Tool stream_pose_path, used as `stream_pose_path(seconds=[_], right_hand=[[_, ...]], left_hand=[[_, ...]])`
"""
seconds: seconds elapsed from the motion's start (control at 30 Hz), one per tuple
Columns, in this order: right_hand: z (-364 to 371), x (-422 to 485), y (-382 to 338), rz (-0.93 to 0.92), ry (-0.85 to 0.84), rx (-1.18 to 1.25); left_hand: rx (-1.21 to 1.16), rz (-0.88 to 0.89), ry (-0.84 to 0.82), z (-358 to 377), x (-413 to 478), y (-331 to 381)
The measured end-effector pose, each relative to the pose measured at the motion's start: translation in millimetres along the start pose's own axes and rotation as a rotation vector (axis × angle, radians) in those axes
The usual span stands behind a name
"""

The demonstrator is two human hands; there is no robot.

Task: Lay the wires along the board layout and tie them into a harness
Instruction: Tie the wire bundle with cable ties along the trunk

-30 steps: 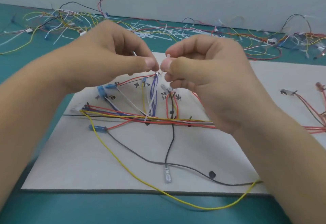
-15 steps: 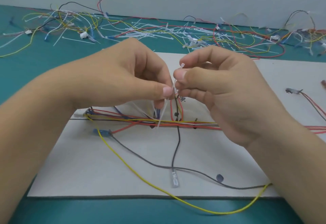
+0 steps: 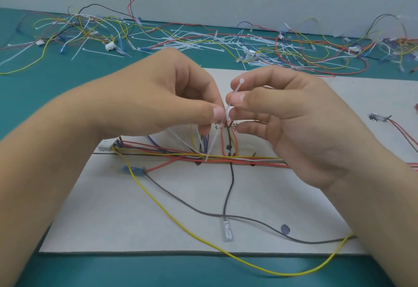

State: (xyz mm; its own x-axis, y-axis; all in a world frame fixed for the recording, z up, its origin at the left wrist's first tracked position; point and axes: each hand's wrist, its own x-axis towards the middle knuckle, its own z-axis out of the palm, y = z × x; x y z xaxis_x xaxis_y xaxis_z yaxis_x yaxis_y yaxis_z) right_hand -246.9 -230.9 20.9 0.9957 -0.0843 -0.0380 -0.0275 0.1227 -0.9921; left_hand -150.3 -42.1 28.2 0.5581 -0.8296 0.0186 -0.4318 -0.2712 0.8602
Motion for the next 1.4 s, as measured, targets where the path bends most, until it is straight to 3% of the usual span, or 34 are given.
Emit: stream_pose_path(seconds=[0.53,1.07,1.4], right_hand=[[3,2,3,0.063,-0.011,0.096],[-2,2,1,0.054,-0.097,-0.025],[-2,2,3,0.076,-0.138,0.026]], left_hand=[[-0.013,0.006,0.01,7,0,1],[-0.006,0.007,-0.001,12,2,0],[0.004,0.013,-0.008,11,0,1]])
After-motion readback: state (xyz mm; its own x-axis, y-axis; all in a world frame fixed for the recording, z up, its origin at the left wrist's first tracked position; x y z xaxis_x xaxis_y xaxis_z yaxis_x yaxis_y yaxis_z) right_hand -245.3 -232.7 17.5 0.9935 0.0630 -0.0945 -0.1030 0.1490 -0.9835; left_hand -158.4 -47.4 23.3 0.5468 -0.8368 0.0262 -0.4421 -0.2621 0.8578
